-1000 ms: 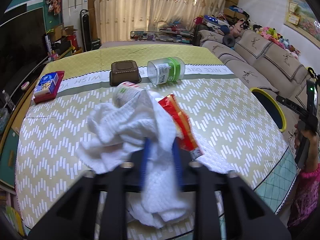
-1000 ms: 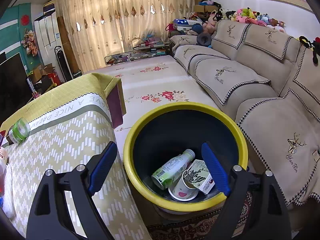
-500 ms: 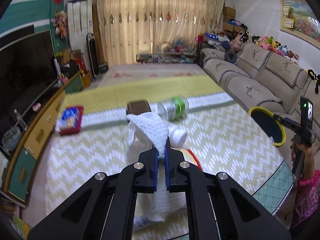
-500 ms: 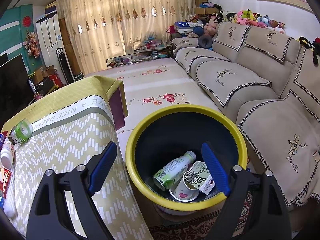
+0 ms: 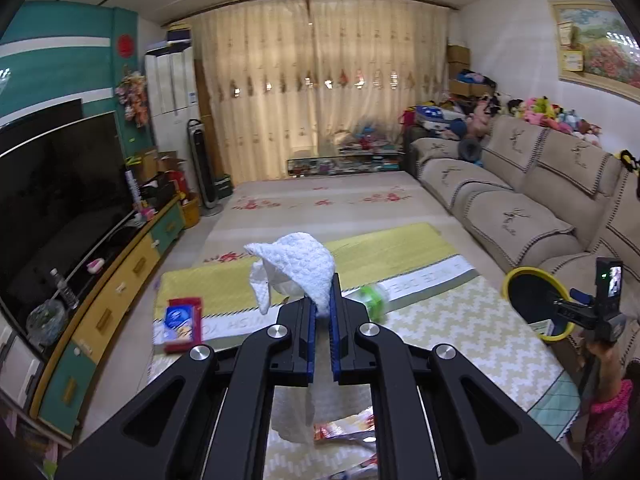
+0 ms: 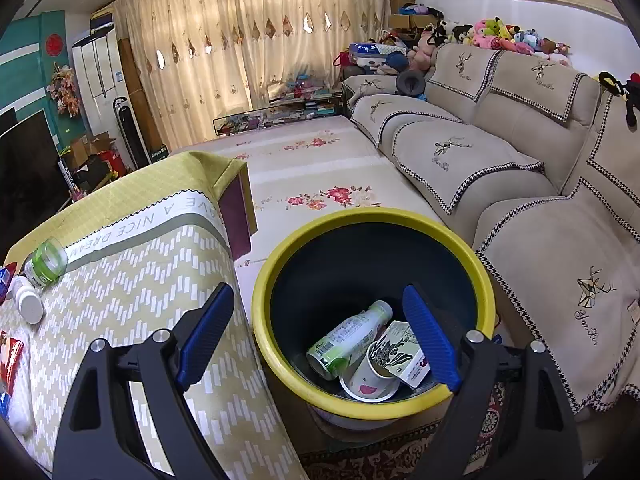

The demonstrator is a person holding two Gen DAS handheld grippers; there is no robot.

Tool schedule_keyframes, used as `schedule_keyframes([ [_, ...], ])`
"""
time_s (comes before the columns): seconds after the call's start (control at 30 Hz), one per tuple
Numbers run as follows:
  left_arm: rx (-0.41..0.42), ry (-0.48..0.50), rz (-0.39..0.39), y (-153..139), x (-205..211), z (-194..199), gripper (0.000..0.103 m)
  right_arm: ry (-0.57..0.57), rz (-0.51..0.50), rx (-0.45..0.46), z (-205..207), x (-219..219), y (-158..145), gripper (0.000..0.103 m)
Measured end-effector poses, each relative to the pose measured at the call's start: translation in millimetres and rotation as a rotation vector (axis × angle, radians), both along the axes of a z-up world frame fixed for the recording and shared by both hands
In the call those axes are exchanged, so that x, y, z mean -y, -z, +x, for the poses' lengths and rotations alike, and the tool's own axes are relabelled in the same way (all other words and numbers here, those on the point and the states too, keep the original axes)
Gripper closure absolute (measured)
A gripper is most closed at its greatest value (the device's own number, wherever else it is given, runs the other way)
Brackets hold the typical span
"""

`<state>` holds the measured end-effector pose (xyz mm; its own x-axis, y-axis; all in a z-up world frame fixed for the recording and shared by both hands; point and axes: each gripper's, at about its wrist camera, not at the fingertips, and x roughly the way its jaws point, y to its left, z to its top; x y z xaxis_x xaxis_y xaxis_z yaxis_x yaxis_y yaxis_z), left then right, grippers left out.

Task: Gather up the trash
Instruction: 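Carry the white towel over the bin and open the left gripper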

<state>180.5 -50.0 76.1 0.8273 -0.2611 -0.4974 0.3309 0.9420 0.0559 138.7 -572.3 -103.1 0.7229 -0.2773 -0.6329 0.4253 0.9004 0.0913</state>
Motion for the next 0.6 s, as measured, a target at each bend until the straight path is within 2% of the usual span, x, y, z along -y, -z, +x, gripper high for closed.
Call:
schedule_keyframes([
  [0.27,-0.037,0.165,-0.043,-6,58,8,0.097,0.029,-0.004,0.036,-16,10,-9,0.021],
  [0.43,-0.104,0.288,-0.065,16,120,13,0.097,0.063,-0.012,0.049,-32,23,-14,0.021],
  [0.6,-0.183,0.395,-0.037,51,194,20,0.097,0.121,-0.025,0.059,-56,41,-15,0.02],
])
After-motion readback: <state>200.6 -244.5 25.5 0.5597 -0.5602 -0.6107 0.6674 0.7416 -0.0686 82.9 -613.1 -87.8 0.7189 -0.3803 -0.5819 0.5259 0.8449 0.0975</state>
